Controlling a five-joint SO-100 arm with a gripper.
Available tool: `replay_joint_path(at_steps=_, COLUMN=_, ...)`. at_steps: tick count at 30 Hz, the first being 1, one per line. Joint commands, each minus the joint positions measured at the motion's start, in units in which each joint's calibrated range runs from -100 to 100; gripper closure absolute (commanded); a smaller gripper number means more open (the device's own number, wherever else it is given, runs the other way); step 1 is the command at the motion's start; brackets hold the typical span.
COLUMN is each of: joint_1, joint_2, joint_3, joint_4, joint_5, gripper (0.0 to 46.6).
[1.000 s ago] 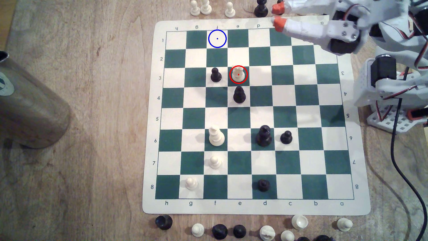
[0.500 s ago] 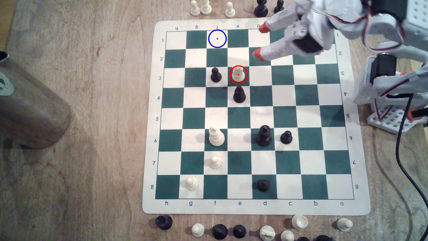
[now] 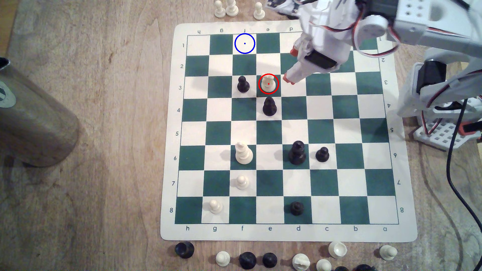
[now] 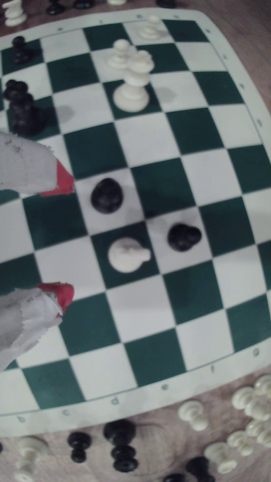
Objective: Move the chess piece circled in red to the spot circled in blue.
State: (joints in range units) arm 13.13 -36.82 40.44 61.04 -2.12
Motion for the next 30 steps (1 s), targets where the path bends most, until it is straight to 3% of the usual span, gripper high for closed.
replay_joint_path(at_steps=1, joint_1=1.0, joint_2=3.5, joint_3=-3.5, joint_4=-3.8, joint_5=-0.2, gripper=28.4)
replay_joint_path(at_steps=30, joint_1=-0.1, joint_2=22.4, joint_3=-0.7, joint_4=-19.8, joint_5=0.0, gripper=30.6)
